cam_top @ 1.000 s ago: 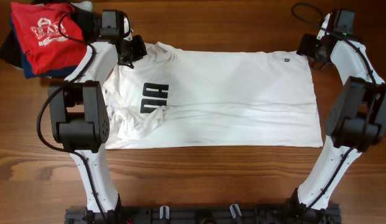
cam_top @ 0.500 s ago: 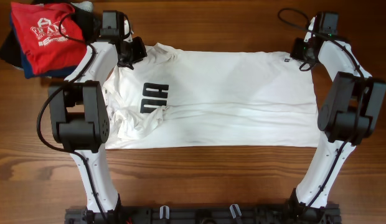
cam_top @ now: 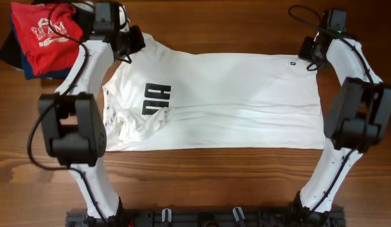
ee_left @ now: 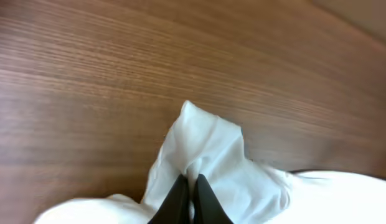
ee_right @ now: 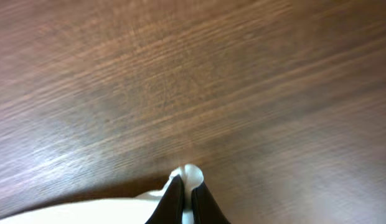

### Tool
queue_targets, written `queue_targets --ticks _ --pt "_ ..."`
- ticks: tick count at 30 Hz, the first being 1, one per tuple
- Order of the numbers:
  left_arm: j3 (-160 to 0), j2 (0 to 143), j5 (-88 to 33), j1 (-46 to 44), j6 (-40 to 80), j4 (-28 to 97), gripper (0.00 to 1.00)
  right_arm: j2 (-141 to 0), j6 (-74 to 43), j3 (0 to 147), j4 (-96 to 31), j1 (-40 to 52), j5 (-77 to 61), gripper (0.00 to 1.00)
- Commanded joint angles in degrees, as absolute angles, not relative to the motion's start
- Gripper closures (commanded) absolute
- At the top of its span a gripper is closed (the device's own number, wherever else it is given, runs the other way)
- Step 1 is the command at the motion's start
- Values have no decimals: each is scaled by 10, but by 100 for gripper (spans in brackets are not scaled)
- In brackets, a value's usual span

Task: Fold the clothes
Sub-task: 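Fold the shirt's top edge down toward the bottom with both grippers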

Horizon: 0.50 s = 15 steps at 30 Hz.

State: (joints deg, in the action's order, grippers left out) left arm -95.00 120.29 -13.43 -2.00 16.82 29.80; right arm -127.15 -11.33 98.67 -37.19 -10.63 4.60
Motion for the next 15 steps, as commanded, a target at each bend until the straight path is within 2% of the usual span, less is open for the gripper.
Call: queue_targets --ticks 1,15 --pt "-953 1150 -139 -4 172 344 96 -1206 -121 991 -419 -106 90 96" --pt "-953 1133 -156 58 167 714 96 -1170 -97 990 -692 -136 110 92"
